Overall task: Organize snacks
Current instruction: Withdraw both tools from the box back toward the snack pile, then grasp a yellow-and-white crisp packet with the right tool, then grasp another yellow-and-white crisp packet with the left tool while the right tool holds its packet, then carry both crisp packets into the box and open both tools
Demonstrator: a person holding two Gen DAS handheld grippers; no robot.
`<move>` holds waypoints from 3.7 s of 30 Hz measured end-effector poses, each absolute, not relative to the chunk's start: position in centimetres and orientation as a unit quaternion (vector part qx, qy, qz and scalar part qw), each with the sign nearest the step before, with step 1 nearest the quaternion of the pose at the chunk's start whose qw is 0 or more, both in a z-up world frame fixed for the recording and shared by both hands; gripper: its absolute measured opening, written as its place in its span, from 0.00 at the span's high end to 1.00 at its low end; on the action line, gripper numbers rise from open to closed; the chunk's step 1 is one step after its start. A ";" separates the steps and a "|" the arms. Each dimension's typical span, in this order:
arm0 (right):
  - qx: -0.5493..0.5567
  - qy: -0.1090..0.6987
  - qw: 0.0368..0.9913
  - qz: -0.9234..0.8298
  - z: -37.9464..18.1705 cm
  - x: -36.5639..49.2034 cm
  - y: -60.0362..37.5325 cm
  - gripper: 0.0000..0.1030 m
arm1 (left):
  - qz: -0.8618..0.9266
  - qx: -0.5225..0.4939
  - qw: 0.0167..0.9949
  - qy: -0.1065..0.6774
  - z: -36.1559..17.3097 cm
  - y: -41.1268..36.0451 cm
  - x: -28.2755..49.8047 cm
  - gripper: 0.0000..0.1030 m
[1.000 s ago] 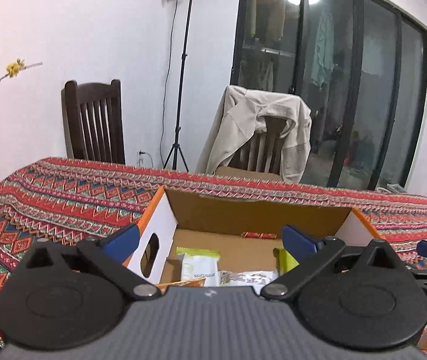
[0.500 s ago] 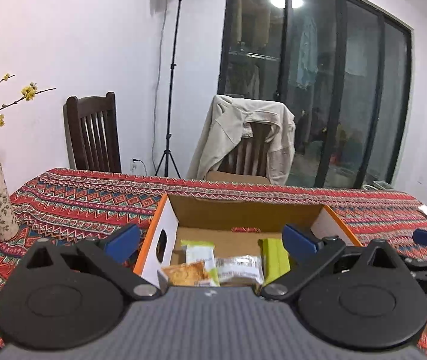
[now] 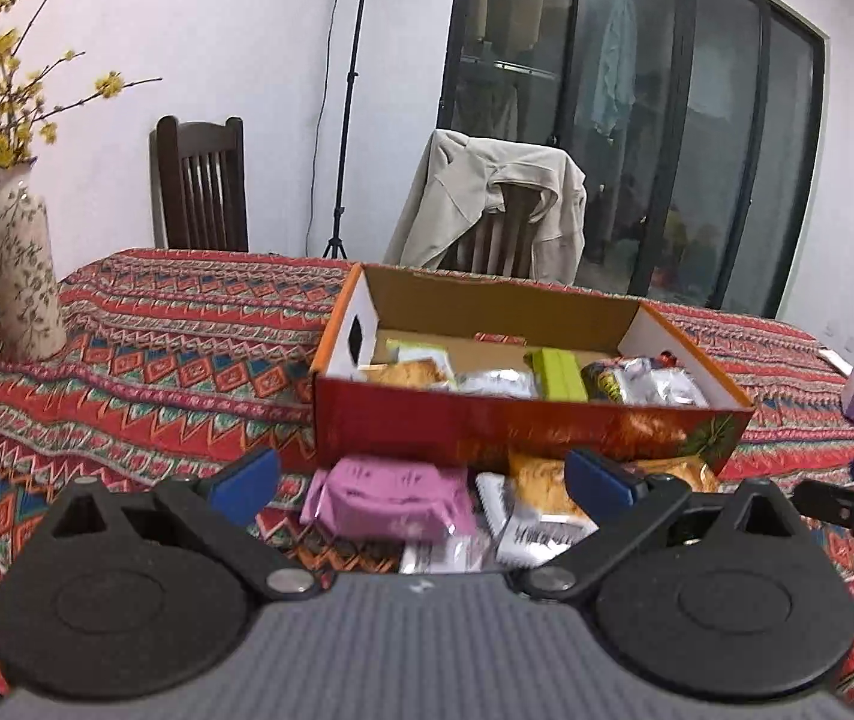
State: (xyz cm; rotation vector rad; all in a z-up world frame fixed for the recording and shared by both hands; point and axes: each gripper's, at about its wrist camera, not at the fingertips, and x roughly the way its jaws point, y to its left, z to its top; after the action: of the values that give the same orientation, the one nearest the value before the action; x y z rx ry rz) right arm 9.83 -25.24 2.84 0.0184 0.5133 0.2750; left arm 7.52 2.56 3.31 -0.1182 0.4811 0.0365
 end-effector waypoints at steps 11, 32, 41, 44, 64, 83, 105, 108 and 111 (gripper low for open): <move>-0.011 0.283 0.952 0.114 0.9 8.7 -24.6 0.01 | 0.025 -0.061 0.970 0.234 0.4 3.3 7.6 0.00; -0.008 0.319 0.937 0.143 -1.2 15.1 -19.4 0.50 | 0.012 -0.079 0.966 0.246 -0.1 3.9 7.8 0.00; 0.025 0.278 0.950 0.136 -0.5 14.0 -21.1 0.57 | 0.020 -0.069 0.964 0.255 -0.3 3.4 8.1 0.00; 0.028 0.270 0.953 0.134 -0.2 13.7 -21.4 0.57 | 0.012 -0.053 0.962 0.267 0.2 2.5 8.4 0.00; 0.047 0.269 0.954 0.124 -0.1 13.3 -22.3 0.57 | -0.025 0.037 0.943 0.330 -1.0 -4.7 15.3 0.11; 0.040 0.272 0.953 0.127 -0.3 13.5 -21.9 0.56 | -0.049 -0.007 0.937 0.346 -1.9 -3.4 15.7 0.49; 0.047 0.234 0.961 0.137 0.2 12.7 -22.2 0.56 | -0.053 -0.037 0.965 0.253 2.6 -1.3 12.1 0.51; 0.046 0.219 0.964 0.143 0.8 12.4 -22.1 0.56 | -0.050 -0.042 0.969 0.239 4.0 -0.7 11.8 0.51; 0.033 0.207 0.966 0.149 1.7 12.3 -21.6 0.56 | -0.047 -0.032 0.972 0.227 5.4 -0.6 11.8 0.51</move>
State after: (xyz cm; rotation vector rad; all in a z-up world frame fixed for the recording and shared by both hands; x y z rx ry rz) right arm 12.25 -21.63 1.72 0.0664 0.4184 0.3022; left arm 11.83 -0.59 5.45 -0.0638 0.4576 -0.0944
